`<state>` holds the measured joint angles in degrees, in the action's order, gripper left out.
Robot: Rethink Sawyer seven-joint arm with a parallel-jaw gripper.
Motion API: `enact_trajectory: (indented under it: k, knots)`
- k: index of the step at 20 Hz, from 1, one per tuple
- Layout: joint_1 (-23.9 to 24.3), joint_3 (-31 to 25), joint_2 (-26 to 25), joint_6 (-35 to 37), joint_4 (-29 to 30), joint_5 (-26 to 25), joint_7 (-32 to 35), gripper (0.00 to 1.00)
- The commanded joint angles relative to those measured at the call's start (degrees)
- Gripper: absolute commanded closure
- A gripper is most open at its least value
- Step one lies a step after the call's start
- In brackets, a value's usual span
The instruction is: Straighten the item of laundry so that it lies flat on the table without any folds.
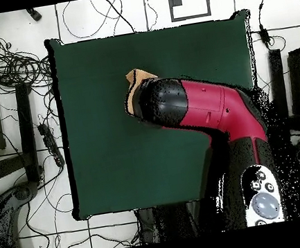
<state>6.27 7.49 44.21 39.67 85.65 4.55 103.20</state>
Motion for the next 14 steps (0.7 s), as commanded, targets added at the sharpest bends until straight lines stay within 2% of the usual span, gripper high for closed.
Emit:
enact_trajectory:
  k: [1, 4, 7, 10, 14]
  knots:
    - [-0.4, -2.0, -3.9, -0.4, 5.1, 2.5, 12.9, 0.00]
    - [1.5, -0.6, -0.8, 5.9, 2.2, 0.7, 8.4, 0.00]
    - [6.2, -0.7, 0.2, 12.8, -2.9, -1.1, 1.7, 0.00]
    - [9.7, -2.7, -2.0, 11.4, -5.3, -2.2, -2.1, 0.00]
    - [12.7, -5.9, -7.6, 9.6, -9.8, -3.4, -4.7, 0.00]
